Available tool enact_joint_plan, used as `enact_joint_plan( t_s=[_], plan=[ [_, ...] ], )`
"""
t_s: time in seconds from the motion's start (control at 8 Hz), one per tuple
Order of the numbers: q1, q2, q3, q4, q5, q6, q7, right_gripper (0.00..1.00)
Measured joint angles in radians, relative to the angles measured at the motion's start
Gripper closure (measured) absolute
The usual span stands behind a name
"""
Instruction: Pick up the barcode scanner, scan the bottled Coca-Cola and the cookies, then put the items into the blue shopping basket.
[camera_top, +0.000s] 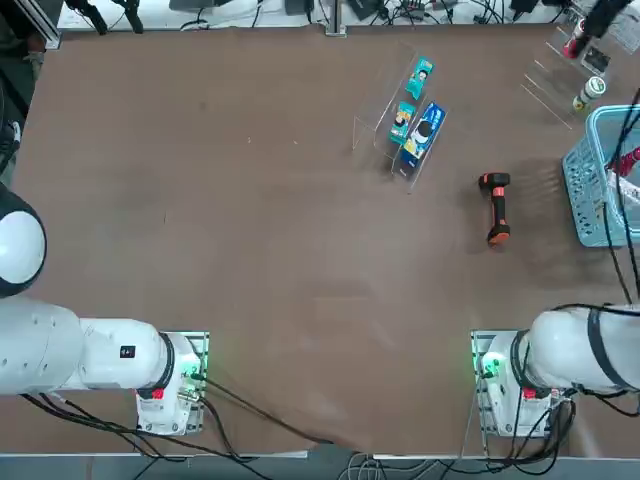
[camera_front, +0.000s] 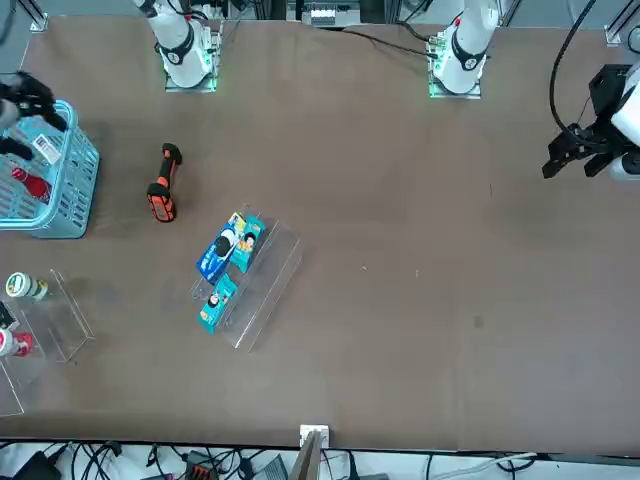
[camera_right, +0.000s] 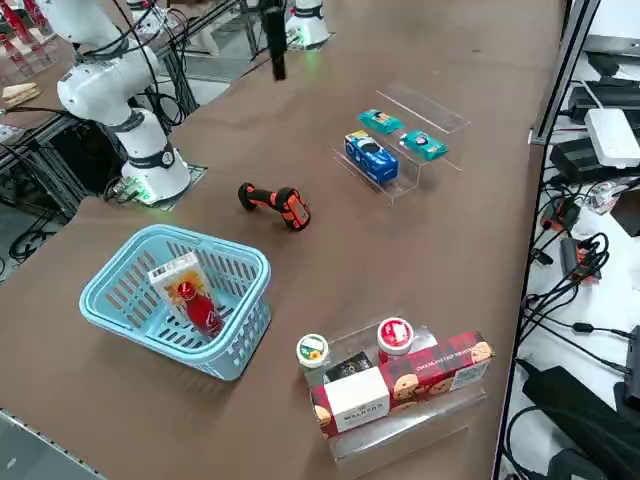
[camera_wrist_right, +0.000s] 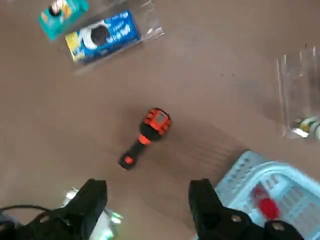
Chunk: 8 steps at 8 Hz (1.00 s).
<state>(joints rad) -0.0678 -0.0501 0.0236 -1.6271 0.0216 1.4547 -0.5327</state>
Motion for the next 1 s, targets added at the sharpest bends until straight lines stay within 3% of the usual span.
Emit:
enact_joint_plan(
  t_s=[0.38,1.0],
  plan=[
    [0.134,-0.005,0.004,0.001,-0.016,-0.009,0.47,0.0],
    [0.153,0.021,0.001,0.064,-0.048,0.006,0.631,0.0]
  ],
)
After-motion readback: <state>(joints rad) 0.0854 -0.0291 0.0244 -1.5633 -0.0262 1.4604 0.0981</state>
